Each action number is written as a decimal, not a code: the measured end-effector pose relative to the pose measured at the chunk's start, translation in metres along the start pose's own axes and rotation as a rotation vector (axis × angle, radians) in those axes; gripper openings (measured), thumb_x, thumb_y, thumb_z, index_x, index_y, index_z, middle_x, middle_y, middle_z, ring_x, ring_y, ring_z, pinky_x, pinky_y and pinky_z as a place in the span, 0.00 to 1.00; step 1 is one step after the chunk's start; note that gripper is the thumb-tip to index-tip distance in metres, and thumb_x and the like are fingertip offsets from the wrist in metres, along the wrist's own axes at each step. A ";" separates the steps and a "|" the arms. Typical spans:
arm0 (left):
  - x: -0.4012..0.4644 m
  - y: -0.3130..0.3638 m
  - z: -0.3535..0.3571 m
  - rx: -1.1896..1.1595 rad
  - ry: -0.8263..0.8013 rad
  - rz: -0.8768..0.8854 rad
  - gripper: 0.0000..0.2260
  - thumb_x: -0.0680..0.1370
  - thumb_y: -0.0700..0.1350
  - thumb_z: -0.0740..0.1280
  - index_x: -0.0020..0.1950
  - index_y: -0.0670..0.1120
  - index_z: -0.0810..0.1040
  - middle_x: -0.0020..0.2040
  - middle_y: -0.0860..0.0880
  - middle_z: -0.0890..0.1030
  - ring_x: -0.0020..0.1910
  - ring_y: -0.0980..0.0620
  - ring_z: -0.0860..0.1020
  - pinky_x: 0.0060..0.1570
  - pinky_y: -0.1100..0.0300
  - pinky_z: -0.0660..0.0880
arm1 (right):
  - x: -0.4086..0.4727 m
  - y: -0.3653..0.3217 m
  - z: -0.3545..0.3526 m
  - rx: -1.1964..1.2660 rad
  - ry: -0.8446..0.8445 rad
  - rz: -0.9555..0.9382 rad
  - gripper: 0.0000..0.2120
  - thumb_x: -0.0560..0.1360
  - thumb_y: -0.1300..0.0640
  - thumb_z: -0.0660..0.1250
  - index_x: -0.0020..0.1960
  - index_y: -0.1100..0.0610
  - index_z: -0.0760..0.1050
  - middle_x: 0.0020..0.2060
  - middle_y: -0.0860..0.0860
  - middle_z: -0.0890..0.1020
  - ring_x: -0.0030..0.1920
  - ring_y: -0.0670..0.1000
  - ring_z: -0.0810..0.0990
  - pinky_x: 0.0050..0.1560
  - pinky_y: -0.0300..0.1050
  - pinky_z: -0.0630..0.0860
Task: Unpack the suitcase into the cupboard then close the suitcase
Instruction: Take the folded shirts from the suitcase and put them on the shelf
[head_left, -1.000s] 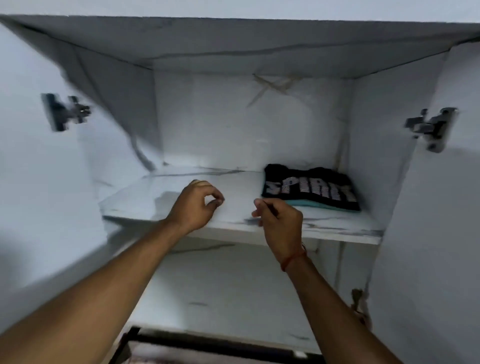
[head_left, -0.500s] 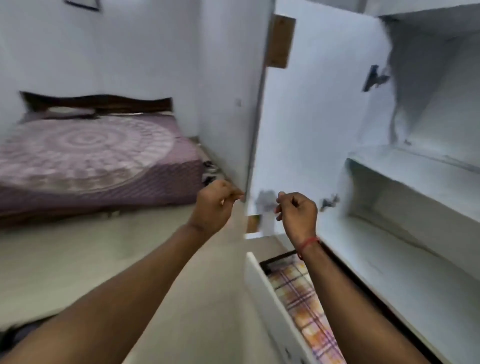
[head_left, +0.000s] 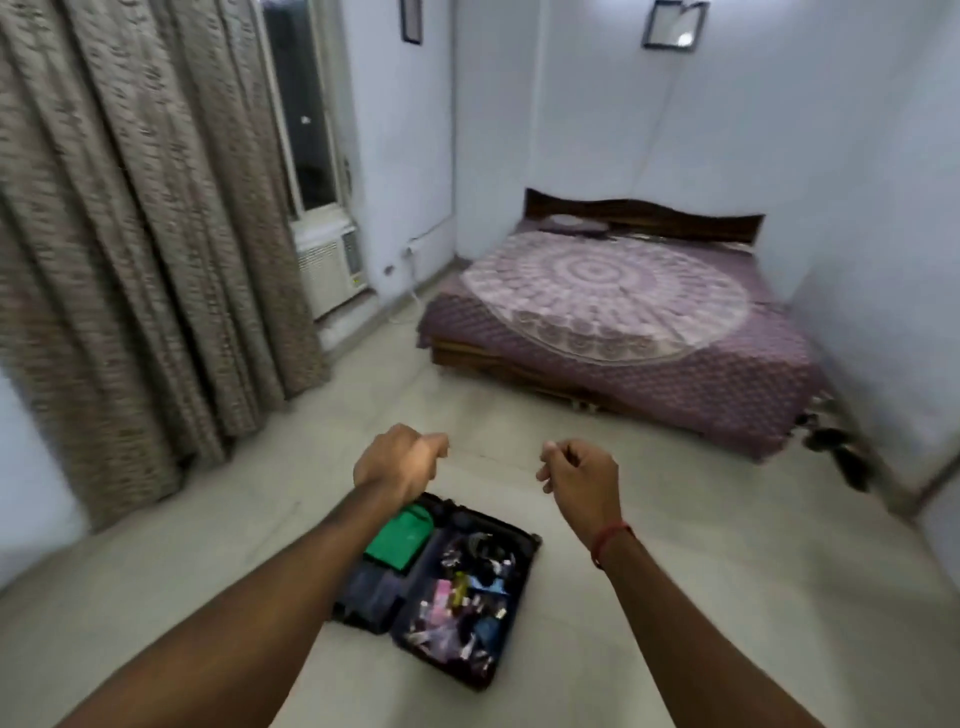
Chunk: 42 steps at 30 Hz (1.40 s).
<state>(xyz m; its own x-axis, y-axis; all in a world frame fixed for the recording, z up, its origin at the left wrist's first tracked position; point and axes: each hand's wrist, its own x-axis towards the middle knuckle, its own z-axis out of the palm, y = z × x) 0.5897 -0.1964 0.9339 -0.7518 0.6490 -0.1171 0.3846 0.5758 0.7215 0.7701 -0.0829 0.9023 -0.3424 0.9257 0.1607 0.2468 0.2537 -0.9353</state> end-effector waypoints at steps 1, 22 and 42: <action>0.016 -0.027 -0.023 -0.020 0.012 -0.064 0.18 0.68 0.56 0.63 0.28 0.44 0.80 0.28 0.50 0.81 0.35 0.46 0.80 0.43 0.56 0.75 | 0.002 -0.005 0.038 -0.005 -0.040 -0.003 0.16 0.76 0.58 0.66 0.29 0.57 0.76 0.25 0.51 0.81 0.26 0.49 0.79 0.35 0.49 0.78; 0.343 -0.243 -0.073 -0.100 -0.299 -0.480 0.04 0.72 0.39 0.66 0.41 0.39 0.78 0.41 0.43 0.80 0.34 0.48 0.76 0.28 0.65 0.69 | 0.212 0.043 0.409 0.167 -0.363 0.534 0.14 0.75 0.60 0.65 0.31 0.59 0.74 0.29 0.57 0.81 0.24 0.51 0.75 0.25 0.38 0.65; 0.680 -0.458 0.085 -0.045 -0.489 0.293 0.04 0.70 0.34 0.74 0.41 0.41 0.85 0.38 0.47 0.83 0.38 0.66 0.78 0.42 0.74 0.73 | 0.347 0.305 0.635 -0.337 -0.031 0.169 0.11 0.68 0.50 0.60 0.35 0.56 0.75 0.29 0.50 0.77 0.33 0.54 0.76 0.33 0.44 0.64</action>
<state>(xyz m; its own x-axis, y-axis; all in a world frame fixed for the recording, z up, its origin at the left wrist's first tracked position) -0.0522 0.0228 0.4659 -0.2774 0.9392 -0.2024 0.5088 0.3223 0.7983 0.1505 0.1371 0.4729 -0.2970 0.9549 -0.0012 0.5851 0.1810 -0.7905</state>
